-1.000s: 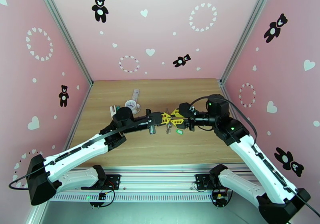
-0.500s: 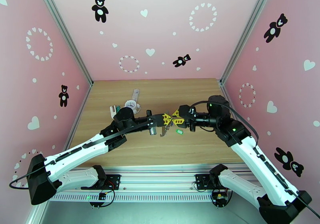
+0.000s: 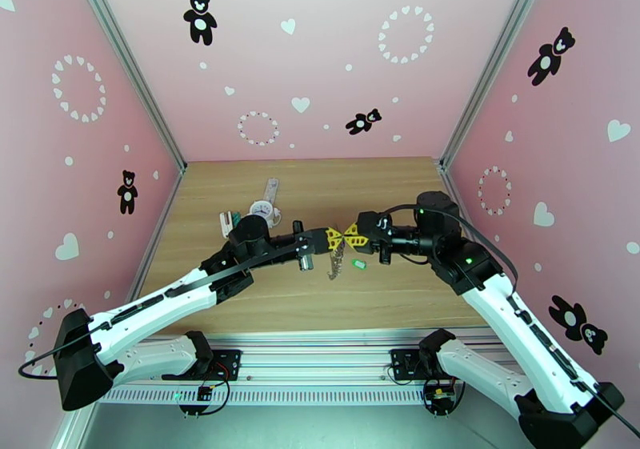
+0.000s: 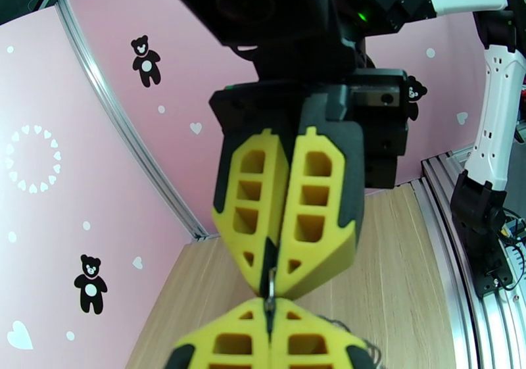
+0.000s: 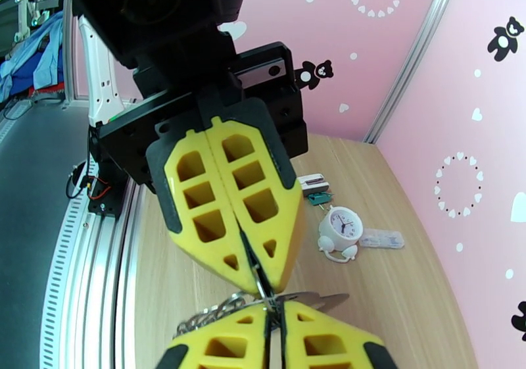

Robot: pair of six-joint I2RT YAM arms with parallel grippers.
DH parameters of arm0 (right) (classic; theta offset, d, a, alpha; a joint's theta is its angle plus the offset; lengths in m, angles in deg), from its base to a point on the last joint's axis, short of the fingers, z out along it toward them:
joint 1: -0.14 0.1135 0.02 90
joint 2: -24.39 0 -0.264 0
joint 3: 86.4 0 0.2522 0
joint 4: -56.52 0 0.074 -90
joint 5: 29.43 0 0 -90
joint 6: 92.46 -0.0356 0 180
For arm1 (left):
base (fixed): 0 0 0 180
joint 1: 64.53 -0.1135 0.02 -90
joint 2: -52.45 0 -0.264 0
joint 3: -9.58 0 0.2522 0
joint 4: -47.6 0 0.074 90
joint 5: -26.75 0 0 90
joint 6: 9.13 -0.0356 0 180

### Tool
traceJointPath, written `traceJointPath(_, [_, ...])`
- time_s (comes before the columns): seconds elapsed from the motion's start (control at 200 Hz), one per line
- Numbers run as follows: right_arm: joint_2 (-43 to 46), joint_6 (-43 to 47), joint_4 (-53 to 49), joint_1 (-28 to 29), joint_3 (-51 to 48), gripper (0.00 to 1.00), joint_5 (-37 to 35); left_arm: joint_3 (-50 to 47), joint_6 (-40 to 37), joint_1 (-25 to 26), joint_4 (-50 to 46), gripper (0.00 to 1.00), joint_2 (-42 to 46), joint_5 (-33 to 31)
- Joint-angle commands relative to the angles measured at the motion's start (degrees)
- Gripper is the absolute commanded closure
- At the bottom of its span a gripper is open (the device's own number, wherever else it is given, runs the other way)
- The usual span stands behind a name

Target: Remove the keys from the keyring

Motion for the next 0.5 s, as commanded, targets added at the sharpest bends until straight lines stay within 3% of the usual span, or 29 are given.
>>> traceJointPath(0.0, [1.09,-0.26,-0.34,0.42,1.89,0.93,0.46,1.20,-1.09,0.36,-1.65,1.00,0.67,-1.13])
traceJointPath(0.145, [1.02,0.02,-0.36,1.14,2.08,1.00,-1.48,1.94,-1.10,0.45,-3.49,1.00,0.77,-2.11])
traceJointPath(0.31, [1.23,-0.65,2.63,2.42,0.48,1.00,-5.82,2.19,-1.34,0.46,-4.81,1.00,1.26,-2.38])
traceJointPath(0.375, [1.92,-0.58,4.79,2.83,-1.02,1.00,-8.14,2.13,-1.45,0.46,-5.55,0.84,1.71,-3.06])
traceJointPath(0.495, [4.72,0.98,10.02,3.31,-5.08,1.00,-10.79,1.87,-1.49,0.46,-7.76,0.74,3.03,-5.41])
